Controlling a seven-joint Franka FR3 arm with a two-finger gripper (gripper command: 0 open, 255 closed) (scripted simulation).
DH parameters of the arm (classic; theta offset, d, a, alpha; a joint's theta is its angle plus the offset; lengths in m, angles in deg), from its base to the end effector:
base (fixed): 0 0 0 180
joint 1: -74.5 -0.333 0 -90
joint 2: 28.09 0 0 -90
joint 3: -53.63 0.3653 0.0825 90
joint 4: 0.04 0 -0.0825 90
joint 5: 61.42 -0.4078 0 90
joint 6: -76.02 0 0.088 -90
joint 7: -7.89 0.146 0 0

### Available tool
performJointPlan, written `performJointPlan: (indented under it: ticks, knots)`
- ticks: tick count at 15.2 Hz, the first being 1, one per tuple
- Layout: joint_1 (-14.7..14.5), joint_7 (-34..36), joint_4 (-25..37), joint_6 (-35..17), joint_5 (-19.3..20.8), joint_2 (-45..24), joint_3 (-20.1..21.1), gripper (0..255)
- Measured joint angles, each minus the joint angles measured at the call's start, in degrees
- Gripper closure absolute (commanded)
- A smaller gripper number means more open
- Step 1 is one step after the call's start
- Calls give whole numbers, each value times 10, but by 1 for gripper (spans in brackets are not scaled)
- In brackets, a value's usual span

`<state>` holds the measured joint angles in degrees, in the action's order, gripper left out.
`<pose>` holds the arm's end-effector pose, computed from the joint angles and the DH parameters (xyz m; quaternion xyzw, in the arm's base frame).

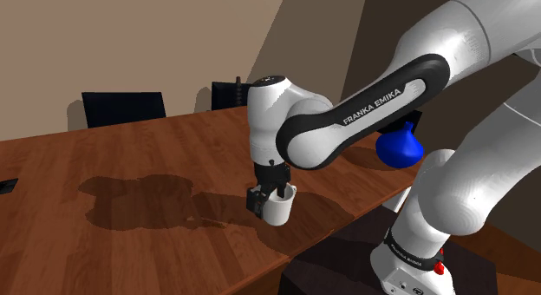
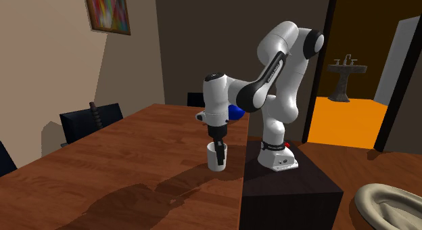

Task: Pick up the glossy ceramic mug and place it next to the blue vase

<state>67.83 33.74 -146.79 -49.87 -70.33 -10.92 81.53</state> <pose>0.3415 0.2404 0.3440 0.9988 0.0149 -0.0350 0.0297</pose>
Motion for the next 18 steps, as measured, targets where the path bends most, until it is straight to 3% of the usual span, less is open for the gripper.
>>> performJointPlan:
  ticks: [2, 3, 13, 18]
  knots:
    - [0, 0, 0, 0, 0, 0, 0, 0]
    - [0, 0, 0, 0, 0, 0, 0, 255]
    - [0, 0, 0, 0, 0, 0, 0, 255]
    - [-2, -7, 16, 37, -4, 22, -8, 255]
